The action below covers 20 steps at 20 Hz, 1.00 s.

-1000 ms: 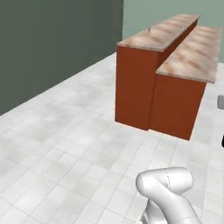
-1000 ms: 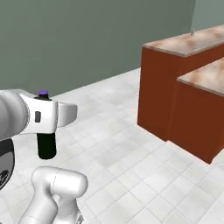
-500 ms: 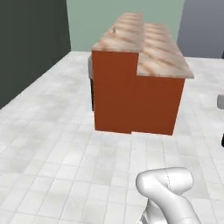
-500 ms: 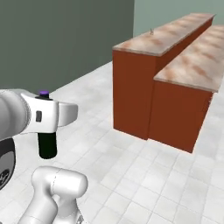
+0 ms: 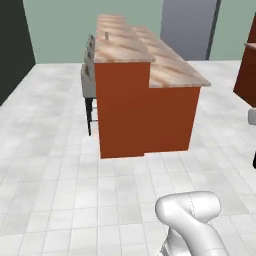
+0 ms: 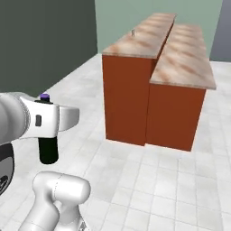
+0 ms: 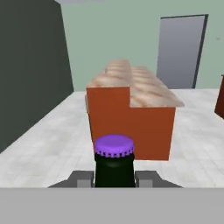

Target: Get the candle and the beer from the cabinet and move them to the dining counter.

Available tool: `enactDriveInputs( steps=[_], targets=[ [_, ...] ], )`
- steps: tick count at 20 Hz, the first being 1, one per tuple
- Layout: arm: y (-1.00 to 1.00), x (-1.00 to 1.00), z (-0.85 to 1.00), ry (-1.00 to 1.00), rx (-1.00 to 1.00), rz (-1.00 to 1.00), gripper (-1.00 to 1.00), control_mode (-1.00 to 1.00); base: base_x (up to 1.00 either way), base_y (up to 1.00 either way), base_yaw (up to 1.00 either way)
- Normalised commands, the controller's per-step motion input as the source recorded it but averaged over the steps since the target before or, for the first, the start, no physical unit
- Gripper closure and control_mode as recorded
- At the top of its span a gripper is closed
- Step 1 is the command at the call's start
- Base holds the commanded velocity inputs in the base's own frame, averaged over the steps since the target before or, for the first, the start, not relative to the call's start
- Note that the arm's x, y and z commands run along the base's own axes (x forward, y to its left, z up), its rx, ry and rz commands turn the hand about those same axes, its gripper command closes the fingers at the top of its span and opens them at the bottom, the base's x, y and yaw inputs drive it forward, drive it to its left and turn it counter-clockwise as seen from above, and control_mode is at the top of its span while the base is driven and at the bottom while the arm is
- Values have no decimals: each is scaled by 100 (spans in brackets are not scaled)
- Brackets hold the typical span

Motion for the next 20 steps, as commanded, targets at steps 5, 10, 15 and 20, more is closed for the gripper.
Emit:
enactDriveInputs(
  steps=[5,10,15,20],
  targets=[
    [0,0,0,0,0,0,100,100,58,100,-48],
    [0,0,0,0,0,0,100,100,49,100,-46],
    [0,0,0,0,0,0,100,100,47,100,-46],
    [0,0,0,0,0,0,100,100,42,100,-45]
  ],
)
